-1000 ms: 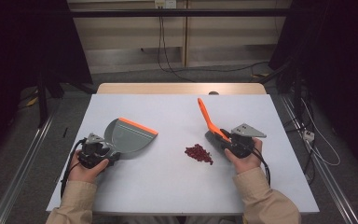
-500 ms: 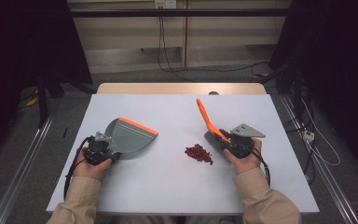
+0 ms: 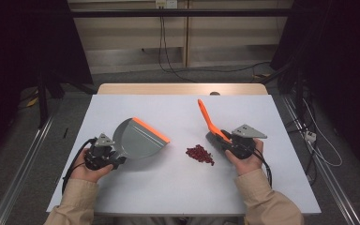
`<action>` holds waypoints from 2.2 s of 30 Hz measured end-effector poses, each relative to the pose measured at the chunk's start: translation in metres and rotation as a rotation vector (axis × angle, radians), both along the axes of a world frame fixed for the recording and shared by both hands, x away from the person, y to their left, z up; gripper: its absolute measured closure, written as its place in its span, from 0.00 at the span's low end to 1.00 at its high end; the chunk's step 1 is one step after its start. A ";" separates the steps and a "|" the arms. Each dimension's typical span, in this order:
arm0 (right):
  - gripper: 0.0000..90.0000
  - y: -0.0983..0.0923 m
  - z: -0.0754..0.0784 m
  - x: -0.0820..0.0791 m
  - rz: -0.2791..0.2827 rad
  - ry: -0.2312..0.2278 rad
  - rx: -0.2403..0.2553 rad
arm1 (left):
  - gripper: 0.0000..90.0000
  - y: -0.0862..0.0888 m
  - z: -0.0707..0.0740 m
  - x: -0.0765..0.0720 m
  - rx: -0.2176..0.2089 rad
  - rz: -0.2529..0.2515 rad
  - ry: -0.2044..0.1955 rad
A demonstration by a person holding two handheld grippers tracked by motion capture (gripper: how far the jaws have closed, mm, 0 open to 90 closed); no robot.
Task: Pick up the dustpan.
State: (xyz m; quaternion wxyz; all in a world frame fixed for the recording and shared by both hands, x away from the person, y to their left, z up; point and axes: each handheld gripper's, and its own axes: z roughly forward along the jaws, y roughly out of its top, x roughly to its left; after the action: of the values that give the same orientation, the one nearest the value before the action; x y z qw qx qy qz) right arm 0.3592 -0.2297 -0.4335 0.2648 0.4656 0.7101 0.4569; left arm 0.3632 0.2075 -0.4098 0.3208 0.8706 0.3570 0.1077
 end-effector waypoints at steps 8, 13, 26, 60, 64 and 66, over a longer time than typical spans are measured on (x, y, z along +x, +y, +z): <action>0.79 0.000 0.000 0.000 0.001 -0.002 0.001 | 0.71 -0.027 -0.002 -0.020 -0.004 -0.172 0.033; 0.79 0.001 0.000 0.000 0.004 -0.002 -0.005 | 0.71 -0.043 -0.005 -0.026 0.018 -0.243 0.051; 0.77 0.004 0.005 0.005 0.026 0.056 -0.056 | 0.71 -0.062 -0.014 -0.030 0.029 -0.298 0.076; 0.80 0.022 0.011 0.013 -0.012 0.178 -0.118 | 0.63 -0.067 -0.021 -0.025 0.038 -0.373 0.093; 0.80 0.026 0.011 0.012 -0.008 0.170 -0.134 | 0.60 -0.060 -0.019 -0.029 -0.015 -0.340 0.087; 0.80 0.028 0.011 0.012 -0.007 0.165 -0.140 | 0.60 -0.055 -0.017 -0.030 -0.015 -0.343 0.078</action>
State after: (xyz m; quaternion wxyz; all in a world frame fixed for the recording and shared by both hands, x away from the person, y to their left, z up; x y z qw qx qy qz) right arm 0.3709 -0.2013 -0.4230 0.2388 0.4847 0.7580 0.3654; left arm 0.3330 0.1524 -0.4272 0.3267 0.9200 0.2160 0.0150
